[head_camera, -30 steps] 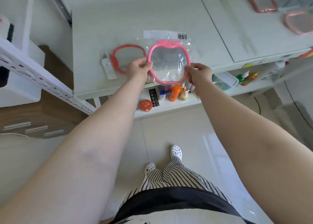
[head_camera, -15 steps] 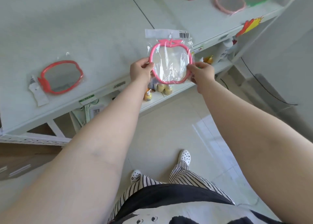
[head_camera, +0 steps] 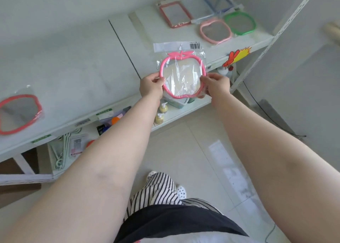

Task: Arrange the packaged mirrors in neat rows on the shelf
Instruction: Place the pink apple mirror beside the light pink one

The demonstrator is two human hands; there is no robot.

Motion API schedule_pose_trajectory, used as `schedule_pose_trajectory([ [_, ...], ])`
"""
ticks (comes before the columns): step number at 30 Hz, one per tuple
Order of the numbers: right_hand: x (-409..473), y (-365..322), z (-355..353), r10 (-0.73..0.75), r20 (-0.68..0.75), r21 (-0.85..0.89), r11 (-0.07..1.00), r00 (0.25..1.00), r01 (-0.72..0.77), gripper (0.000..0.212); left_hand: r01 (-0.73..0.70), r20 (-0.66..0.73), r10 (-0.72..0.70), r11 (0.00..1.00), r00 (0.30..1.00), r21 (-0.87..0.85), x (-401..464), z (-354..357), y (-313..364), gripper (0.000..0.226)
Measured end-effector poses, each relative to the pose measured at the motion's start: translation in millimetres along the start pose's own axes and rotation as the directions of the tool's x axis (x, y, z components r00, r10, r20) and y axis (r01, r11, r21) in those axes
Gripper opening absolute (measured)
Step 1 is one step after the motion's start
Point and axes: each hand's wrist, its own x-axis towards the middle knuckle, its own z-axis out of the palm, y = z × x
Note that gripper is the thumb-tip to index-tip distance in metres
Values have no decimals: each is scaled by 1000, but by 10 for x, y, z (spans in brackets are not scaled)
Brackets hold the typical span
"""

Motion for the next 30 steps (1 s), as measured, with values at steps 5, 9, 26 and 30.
schedule_pose_trajectory([
  [5, 439, -204, 2, 7, -2, -62, 998, 1000, -8, 23, 60, -25, -61, 998, 998, -34, 293, 318, 106, 27],
  [9, 847, -342, 51, 16, 8, -75, 997, 1000, -16, 21, 104, -54, -107, 993, 993, -51, 597, 614, 238, 25],
  [26, 2467, -926, 315, 19, 195, -231, 973, 981, 27, 10, 246, -222, -243, 969, 944, -15, 1566, 1423, 755, 27],
  [30, 2750, -978, 334, 38, 271, -270, 962, 962, 38, 23, 287, -263, -289, 957, 920, -47, 1693, 1557, 783, 27],
])
